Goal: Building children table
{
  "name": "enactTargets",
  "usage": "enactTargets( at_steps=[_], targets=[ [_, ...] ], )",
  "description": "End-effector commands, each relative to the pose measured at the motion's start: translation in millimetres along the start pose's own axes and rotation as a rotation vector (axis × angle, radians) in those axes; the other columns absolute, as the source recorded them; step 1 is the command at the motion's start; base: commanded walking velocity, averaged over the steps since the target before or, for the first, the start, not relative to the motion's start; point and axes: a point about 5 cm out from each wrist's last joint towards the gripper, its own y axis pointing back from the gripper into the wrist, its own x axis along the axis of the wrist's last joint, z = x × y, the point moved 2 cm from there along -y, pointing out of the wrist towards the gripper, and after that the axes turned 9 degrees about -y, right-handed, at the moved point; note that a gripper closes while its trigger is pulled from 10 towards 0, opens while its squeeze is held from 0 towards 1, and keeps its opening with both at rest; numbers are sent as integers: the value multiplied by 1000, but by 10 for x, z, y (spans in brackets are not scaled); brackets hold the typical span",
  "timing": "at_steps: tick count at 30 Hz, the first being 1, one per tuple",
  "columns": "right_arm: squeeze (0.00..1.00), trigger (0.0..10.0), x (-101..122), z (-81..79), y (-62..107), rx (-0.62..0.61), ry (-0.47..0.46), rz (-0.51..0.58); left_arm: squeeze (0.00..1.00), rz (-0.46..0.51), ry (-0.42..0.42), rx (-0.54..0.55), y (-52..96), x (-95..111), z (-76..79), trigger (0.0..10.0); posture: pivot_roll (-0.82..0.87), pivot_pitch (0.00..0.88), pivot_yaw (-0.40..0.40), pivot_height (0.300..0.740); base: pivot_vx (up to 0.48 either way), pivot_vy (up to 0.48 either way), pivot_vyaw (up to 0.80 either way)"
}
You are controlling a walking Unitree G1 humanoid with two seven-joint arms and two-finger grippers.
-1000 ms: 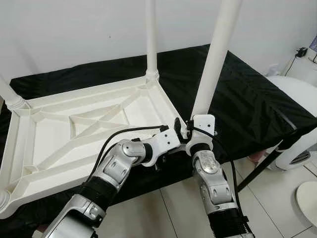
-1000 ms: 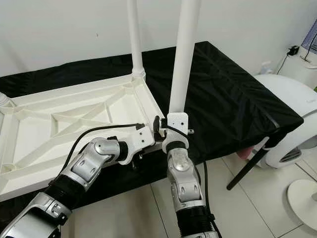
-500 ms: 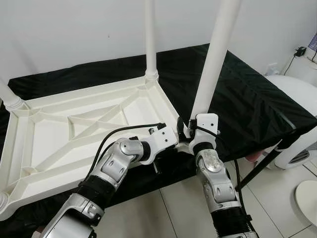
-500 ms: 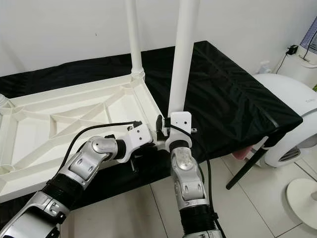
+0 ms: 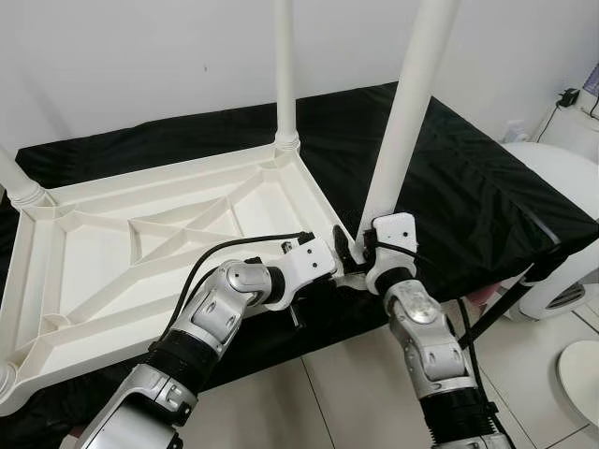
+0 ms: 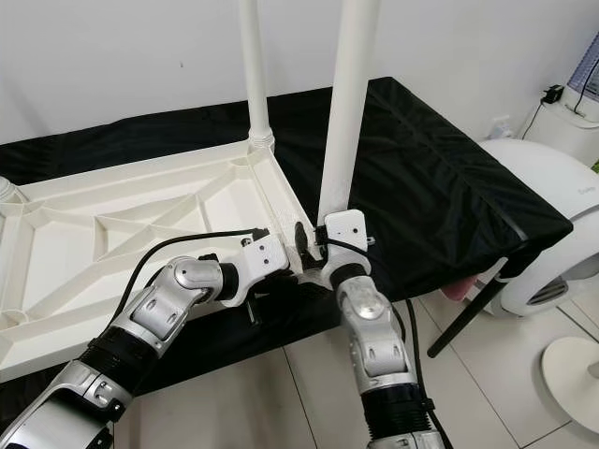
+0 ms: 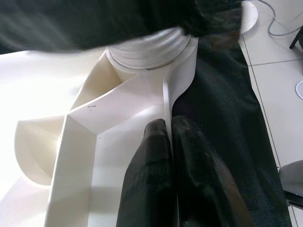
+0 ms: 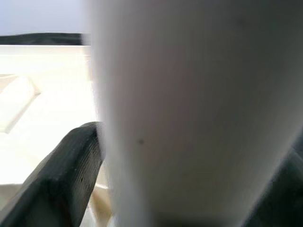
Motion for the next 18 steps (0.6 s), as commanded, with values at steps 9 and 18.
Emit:
enactTargets(
  at_steps=[9, 18],
  targets=[
    [0, 10000, 40, 98, 130, 251, 20, -38, 0, -17, -23, -5, -21, -26, 23, 10000, -107, 73, 34, 740, 0, 0, 0],
    [0, 10000, 127, 295, 140, 371, 61, -68, 0, -17, -29, -7, -29, -20, 20, 10000, -109, 60, 36, 740, 0, 0, 0]
  ],
)
